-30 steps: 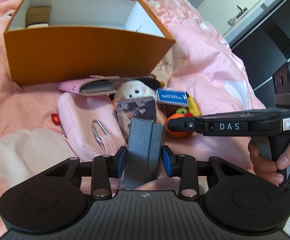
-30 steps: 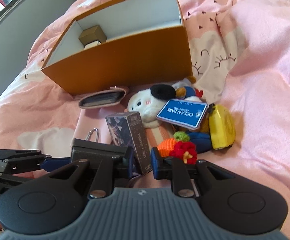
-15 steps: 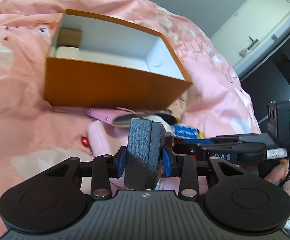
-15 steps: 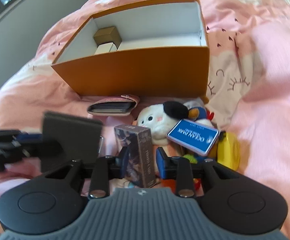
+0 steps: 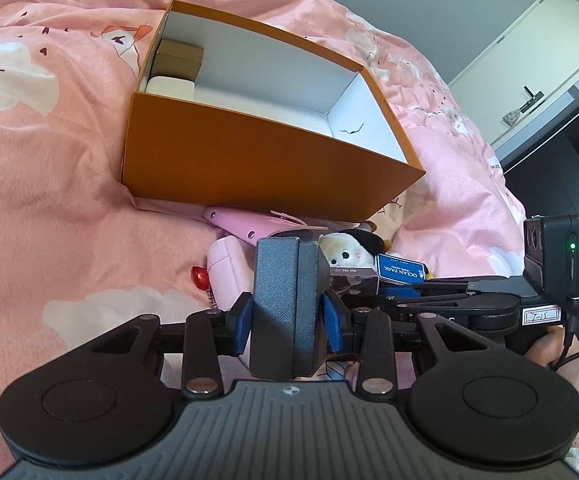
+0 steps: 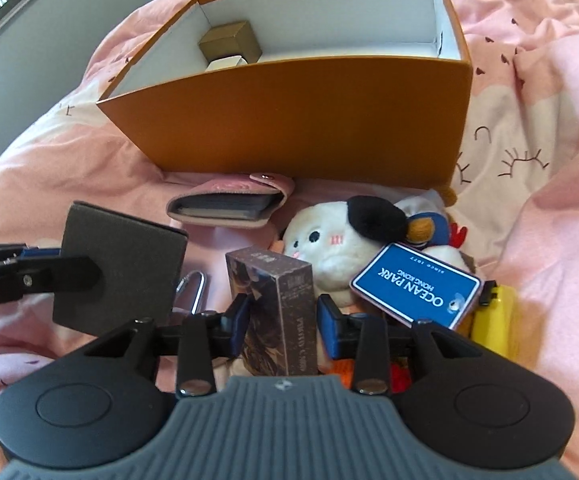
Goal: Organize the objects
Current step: 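Grasp the photo card box with the right gripper while the left gripper holds the grey case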
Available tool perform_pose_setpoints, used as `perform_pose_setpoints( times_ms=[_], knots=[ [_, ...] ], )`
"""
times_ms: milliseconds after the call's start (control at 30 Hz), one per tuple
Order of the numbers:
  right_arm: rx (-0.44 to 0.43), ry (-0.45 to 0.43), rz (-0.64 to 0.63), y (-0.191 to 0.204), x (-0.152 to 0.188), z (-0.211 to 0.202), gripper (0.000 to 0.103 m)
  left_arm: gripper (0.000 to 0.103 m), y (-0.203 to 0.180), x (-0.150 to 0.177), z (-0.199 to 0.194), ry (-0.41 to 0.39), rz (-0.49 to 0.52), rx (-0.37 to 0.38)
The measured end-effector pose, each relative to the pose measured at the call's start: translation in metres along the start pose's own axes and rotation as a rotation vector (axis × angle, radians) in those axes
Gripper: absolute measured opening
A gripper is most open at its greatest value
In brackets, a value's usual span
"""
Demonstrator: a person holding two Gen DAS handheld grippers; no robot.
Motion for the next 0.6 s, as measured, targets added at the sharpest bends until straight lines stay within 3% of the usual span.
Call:
perform_pose_setpoints(
  times_ms=[133,200,233,267,433,600],
  knots=[
    [-0.044,-0.006,0.016,0.003,0.001,0.005,0.053,0.042,0.0,0.001,0.001,0.006,-0.005,-0.004],
    [-0.031,-0.008,-0.009,0.007,0.002,0.007,0.053,0.042,0.001,0.001,0.002,0.006,-0.007,-0.005],
    [-0.019,-0.01,-0.023,0.009,0.003,0.007,0.049,0.042,0.002,0.001,0.002,0.007,-0.008,-0.005],
    [0.003,-0.015,-0.039,0.01,0.003,0.006,0.038,0.042,0.002,0.0,0.001,0.006,-0.01,-0.005],
    [0.042,-0.038,-0.114,0.019,0.002,-0.004,0.031,0.042,0.005,0.0,0.001,0.005,-0.023,0.0],
    [-0.008,-0.046,-0.179,0.037,0.001,-0.013,0.027,0.042,0.007,0.0,0.002,0.006,-0.033,0.007]
  ],
)
Point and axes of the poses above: each gripper's, at about its wrist camera, not at the fingertips, and z roughly the way its jaws point, y to its left, x to its underside, the point moved 9 cm from there along z, roughly the way its jaws point, and after that the axes turned 1 degree about y, right-handed, at the moved point
